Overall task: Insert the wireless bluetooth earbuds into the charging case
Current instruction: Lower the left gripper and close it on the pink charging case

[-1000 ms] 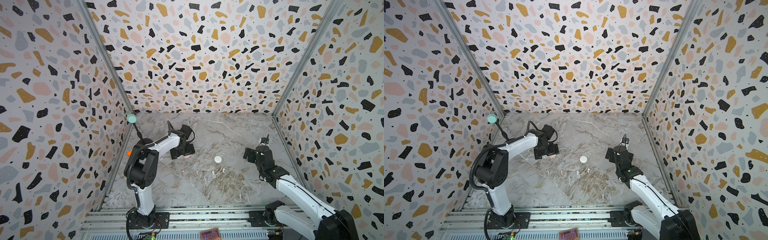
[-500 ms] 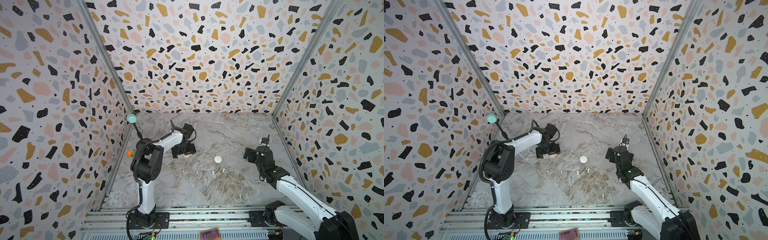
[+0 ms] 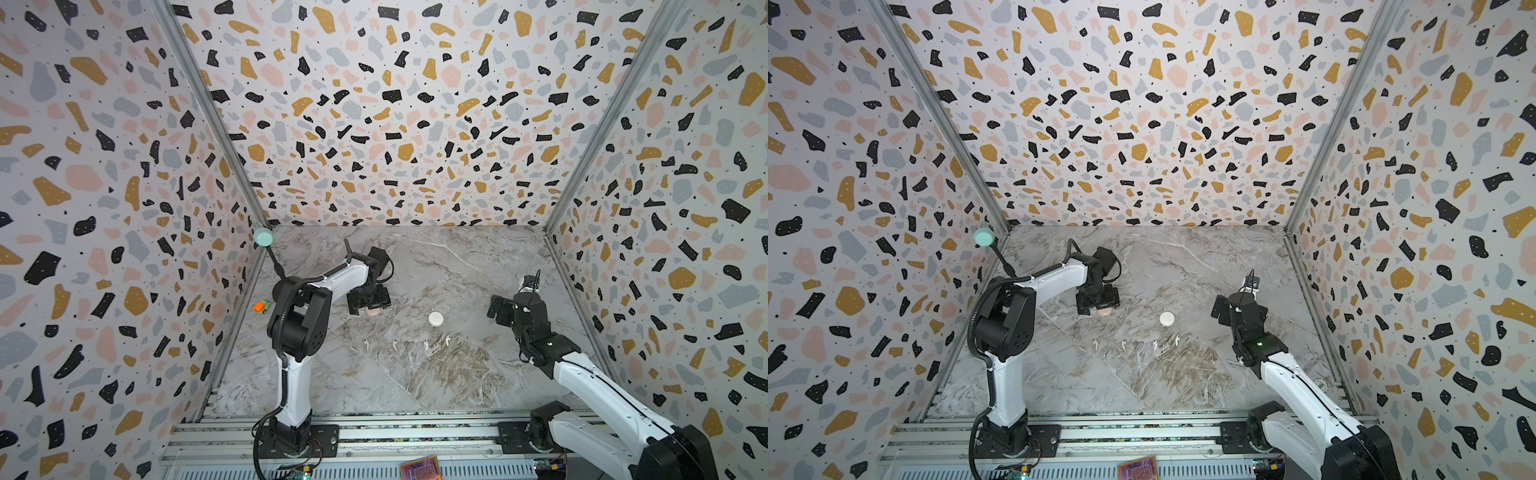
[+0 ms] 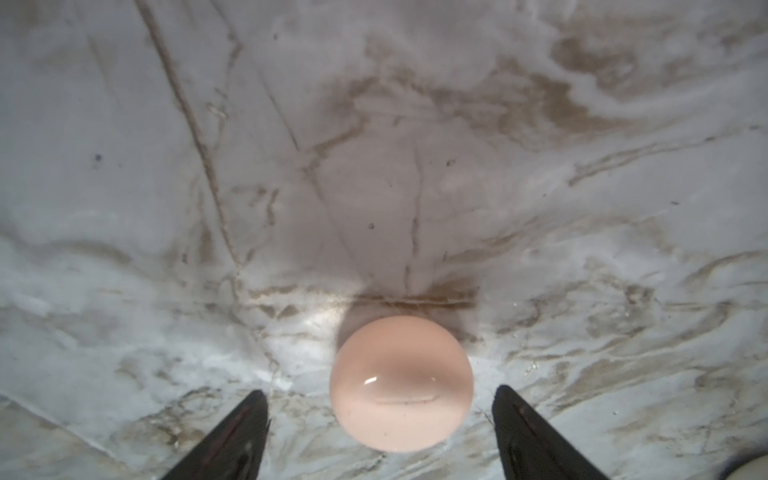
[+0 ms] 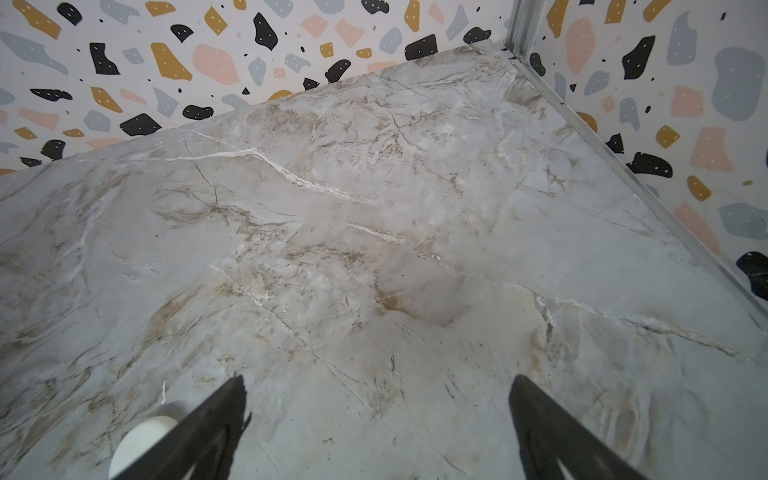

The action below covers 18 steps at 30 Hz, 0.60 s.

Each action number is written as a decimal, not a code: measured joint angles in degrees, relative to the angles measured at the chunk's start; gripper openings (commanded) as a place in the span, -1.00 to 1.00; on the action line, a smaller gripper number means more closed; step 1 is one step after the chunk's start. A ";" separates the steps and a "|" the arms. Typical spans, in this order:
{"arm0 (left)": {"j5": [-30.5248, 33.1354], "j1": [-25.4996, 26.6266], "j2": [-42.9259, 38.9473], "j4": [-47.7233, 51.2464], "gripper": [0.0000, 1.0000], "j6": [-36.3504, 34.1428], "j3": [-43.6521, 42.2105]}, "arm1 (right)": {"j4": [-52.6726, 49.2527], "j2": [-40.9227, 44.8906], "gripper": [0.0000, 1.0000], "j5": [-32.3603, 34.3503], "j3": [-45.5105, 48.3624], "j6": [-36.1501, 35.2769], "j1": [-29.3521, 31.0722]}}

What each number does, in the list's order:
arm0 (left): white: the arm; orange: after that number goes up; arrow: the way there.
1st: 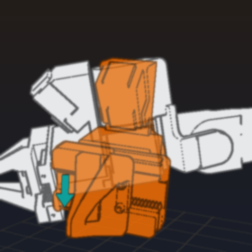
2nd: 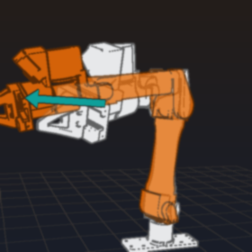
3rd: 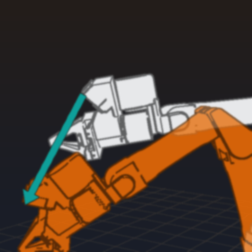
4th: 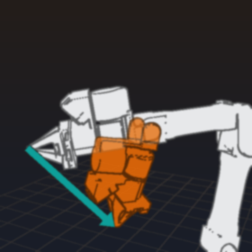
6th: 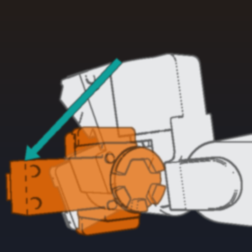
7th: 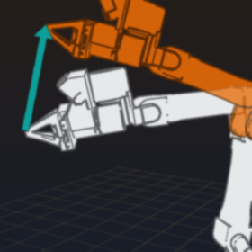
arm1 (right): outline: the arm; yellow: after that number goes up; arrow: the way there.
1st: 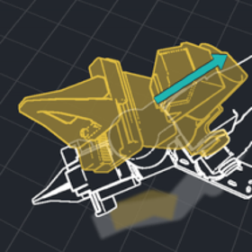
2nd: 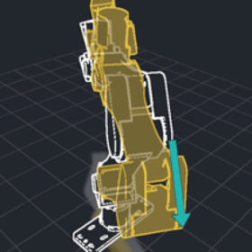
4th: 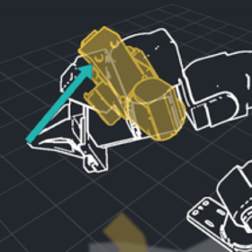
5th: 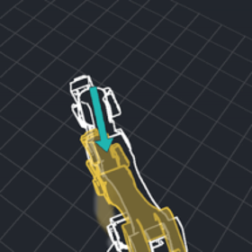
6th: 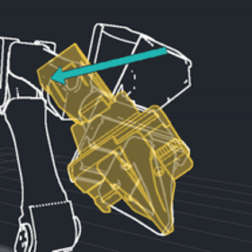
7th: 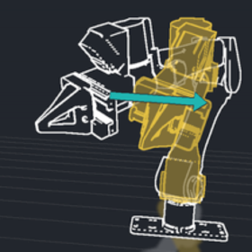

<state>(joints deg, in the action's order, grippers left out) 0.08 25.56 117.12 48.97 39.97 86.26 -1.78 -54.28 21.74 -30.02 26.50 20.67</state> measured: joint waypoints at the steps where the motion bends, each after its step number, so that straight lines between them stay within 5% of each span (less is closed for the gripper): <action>1: 0.00 0.00 0.13 -0.09 0.56 -0.13 0.00 | 0.00 0.22 0.98 0.02 0.04 0.00 0.00; 18: 0.96 0.02 1.64 -1.31 0.28 -0.11 -0.02 | -0.07 1.55 0.99 0.81 0.50 0.02 0.04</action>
<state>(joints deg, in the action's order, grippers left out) 1.04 25.58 118.76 47.66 39.86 86.24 -1.85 -52.73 22.55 -29.52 26.52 20.71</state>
